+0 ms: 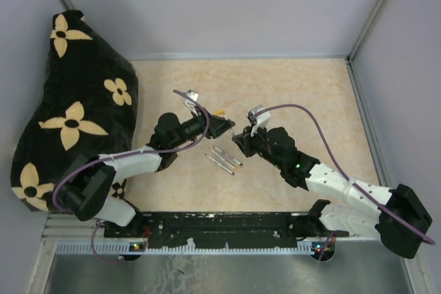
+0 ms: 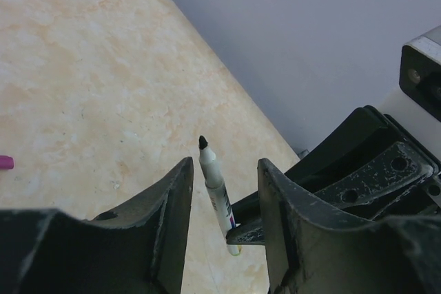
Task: Insert the pens into the pen caps
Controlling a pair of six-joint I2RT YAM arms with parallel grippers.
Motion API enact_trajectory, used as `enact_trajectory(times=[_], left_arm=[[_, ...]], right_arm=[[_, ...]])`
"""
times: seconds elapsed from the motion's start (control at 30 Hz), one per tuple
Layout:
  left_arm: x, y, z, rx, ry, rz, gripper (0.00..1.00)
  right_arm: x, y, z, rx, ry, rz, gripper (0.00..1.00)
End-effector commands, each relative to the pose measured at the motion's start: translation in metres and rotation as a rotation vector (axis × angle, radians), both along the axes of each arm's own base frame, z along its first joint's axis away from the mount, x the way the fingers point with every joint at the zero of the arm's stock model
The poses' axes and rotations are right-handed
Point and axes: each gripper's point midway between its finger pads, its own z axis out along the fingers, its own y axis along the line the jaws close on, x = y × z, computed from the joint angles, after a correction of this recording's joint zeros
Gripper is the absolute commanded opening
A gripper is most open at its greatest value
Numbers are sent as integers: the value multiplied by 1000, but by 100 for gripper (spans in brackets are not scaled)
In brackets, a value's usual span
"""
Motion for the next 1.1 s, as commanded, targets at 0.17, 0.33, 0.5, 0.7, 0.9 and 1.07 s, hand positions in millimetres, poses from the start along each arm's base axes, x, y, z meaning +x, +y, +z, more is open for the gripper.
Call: enact_trajectory(times=[0.17, 0.33, 0.5, 0.7, 0.9, 1.07], left_arm=[[2, -12, 18, -46, -48, -20, 32], [1, -13, 18, -46, -45, -23, 19], [0, -14, 18, -49, -43, -28, 0], [-2, -15, 19, -50, -42, -34, 0], [-5, -20, 20, -40, -48, -45, 0], [-7, -26, 22, -8, -67, -50, 0]], right_arm=[[-3, 7, 28, 78, -58, 23, 0], [-3, 7, 28, 77, -58, 24, 0], [-3, 7, 27, 74, -58, 21, 0], [-2, 6, 26, 67, -48, 14, 23], [1, 10, 26, 64, -35, 11, 47], [3, 13, 21, 43, -15, 15, 46]])
